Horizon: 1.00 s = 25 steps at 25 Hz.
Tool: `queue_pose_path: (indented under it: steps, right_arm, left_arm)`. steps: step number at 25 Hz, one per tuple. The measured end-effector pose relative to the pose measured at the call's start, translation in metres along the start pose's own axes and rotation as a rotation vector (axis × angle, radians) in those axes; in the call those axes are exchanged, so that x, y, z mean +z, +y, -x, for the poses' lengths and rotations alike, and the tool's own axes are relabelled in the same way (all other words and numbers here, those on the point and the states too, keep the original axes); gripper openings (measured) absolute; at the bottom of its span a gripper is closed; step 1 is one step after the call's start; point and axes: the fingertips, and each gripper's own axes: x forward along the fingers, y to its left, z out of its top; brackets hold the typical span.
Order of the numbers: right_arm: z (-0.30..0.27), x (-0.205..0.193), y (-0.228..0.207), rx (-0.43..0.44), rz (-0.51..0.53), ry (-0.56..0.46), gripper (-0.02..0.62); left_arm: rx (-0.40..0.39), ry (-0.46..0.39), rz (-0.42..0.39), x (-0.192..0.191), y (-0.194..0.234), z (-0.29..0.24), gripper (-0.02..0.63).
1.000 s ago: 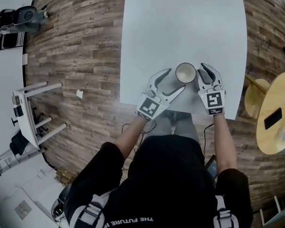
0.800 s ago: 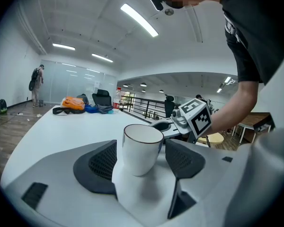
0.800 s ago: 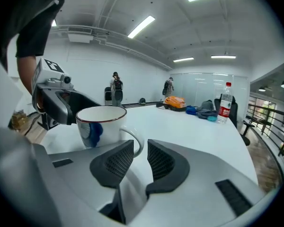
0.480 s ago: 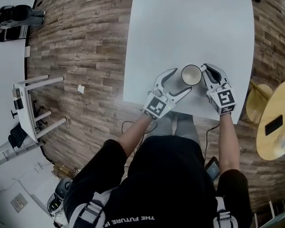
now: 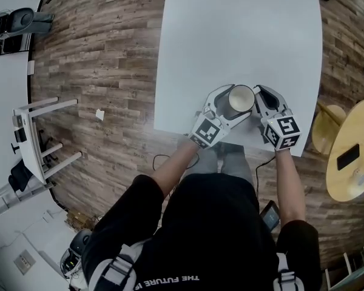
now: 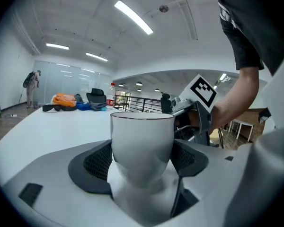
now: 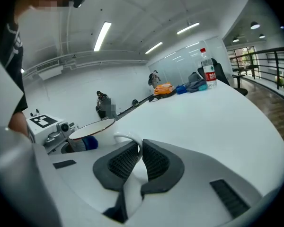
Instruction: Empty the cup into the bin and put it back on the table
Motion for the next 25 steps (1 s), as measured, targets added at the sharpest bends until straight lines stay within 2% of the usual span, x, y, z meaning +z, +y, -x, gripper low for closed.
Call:
queue_pose_path:
  steps: [5,8,11,13,16,19,25]
  right_arm:
    - [0.016,0.024,0.022,0.034,0.003,-0.046,0.043]
    - [0.028,0.06,0.051,0.077,0.138,-0.105,0.043]
    - [0.036,0.102,0.094,0.107,0.348,-0.208,0.044]
    - [0.035,0.128,0.128,0.156,0.431,-0.267,0.046]
    - [0.035,0.152,0.173,0.261,0.462,-0.273,0.046]
    - [0.026,0.165,0.223,0.362,0.504,-0.273,0.049]
    - [-0.008,0.169,0.328,0.549,0.551,-0.243,0.049]
  left_arm:
    - [-0.01,-0.1,-0.022,0.036,-0.007,0.019,0.371]
    - [-0.012,-0.148,0.004,0.07,-0.005,0.046,0.371]
    - [-0.018,-0.221,0.079,0.101,-0.006,0.078,0.371]
    - [-0.008,-0.244,0.072,0.12,-0.004,0.106,0.371]
    - [0.055,-0.263,0.051,0.144,-0.001,0.149,0.371]
    - [0.121,-0.296,0.089,0.16,0.006,0.198,0.371]
    - [0.379,-0.334,0.142,0.149,0.029,0.299,0.371]
